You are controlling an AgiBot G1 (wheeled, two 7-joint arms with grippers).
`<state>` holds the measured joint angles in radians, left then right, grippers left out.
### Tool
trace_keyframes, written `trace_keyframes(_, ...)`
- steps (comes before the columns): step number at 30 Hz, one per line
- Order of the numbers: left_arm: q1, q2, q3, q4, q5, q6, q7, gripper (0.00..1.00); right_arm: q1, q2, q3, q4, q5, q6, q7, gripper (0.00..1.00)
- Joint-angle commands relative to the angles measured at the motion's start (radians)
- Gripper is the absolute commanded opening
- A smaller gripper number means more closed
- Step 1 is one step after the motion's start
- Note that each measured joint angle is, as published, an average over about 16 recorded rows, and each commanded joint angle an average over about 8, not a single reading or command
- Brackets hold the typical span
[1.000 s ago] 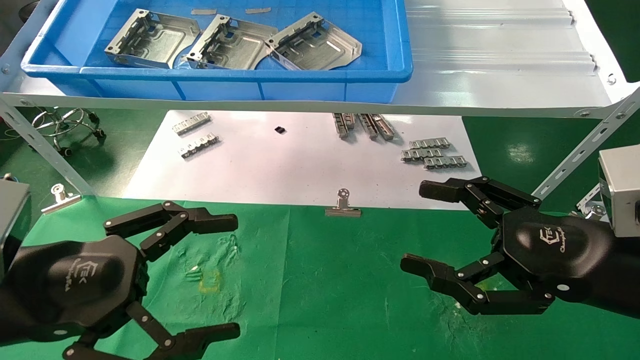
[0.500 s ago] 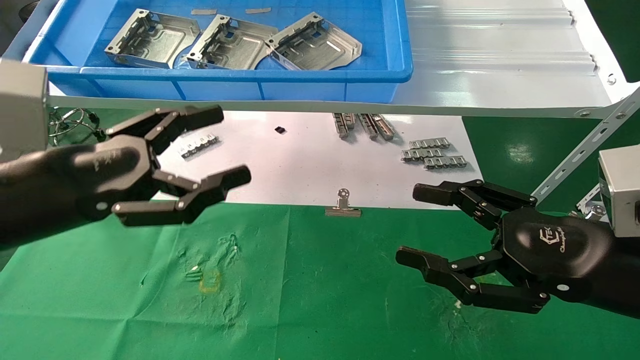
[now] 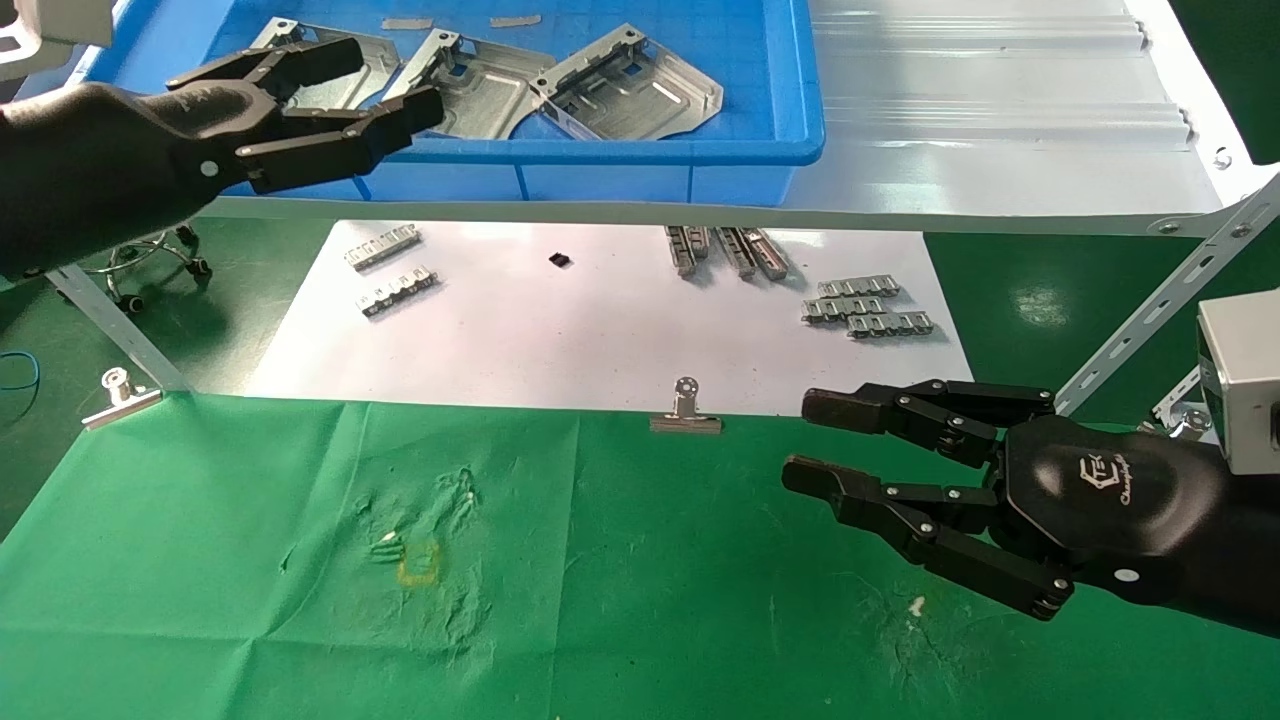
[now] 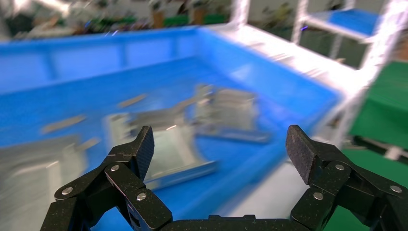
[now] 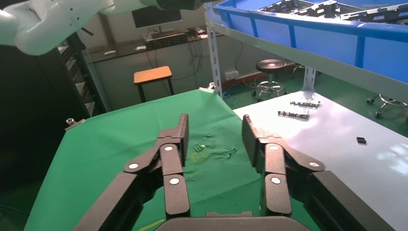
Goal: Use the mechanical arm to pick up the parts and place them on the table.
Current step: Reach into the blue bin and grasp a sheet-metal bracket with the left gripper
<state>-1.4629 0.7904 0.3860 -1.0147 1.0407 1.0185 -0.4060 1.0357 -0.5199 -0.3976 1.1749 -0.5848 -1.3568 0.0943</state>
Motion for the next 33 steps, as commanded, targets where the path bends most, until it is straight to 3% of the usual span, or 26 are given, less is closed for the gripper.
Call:
trace_keyframes(1, -0.045, 0.003, 0.023, 0.03, 0.043, -0.018, -0.029, 1.0, 0.0, 0.0, 0.0, 0.0, 0.0, 0.0, 0.0, 0.0)
trace_keyframes(9, -0.255, 0.048, 0.131, 0.209, 0.244, -0.052, -0.144, 1.0, 0.0, 0.0, 0.0, 0.0, 0.0, 0.0, 0.0, 0.0)
trace_keyframes(17, -0.402, 0.106, 0.191, 0.388, 0.36, -0.044, -0.132, 1.0, 0.0, 0.0, 0.0, 0.0, 0.0, 0.0, 0.0, 0.0)
trace_keyframes(19, -0.428, 0.121, 0.199, 0.435, 0.377, -0.048, -0.12, 0.95, 0.0, 0.0, 0.0, 0.0, 0.0, 0.0, 0.0, 0.0)
trace_keyframes(21, -0.45, 0.135, 0.206, 0.48, 0.392, -0.055, -0.108, 0.81, 0.0, 0.0, 0.0, 0.0, 0.0, 0.0, 0.0, 0.0)
trace_keyframes(25, -0.48, 0.164, 0.215, 0.563, 0.412, -0.073, -0.081, 0.31, 0.0, 0.0, 0.0, 0.0, 0.0, 0.0, 0.0, 0.0)
trace_keyframes(27, -0.489, 0.177, 0.216, 0.597, 0.417, -0.085, -0.063, 0.11, 0.0, 0.0, 0.0, 0.0, 0.0, 0.0, 0.0, 0.0)
trace_keyframes(29, -0.497, 0.188, 0.217, 0.627, 0.42, -0.097, -0.044, 0.0, 0.0, 0.0, 0.0, 0.0, 0.0, 0.0, 0.0, 0.0)
trace_keyframes(33, -0.508, 0.207, 0.216, 0.678, 0.424, -0.12, -0.007, 0.0, 0.0, 0.0, 0.0, 0.0, 0.0, 0.0, 0.0, 0.0)
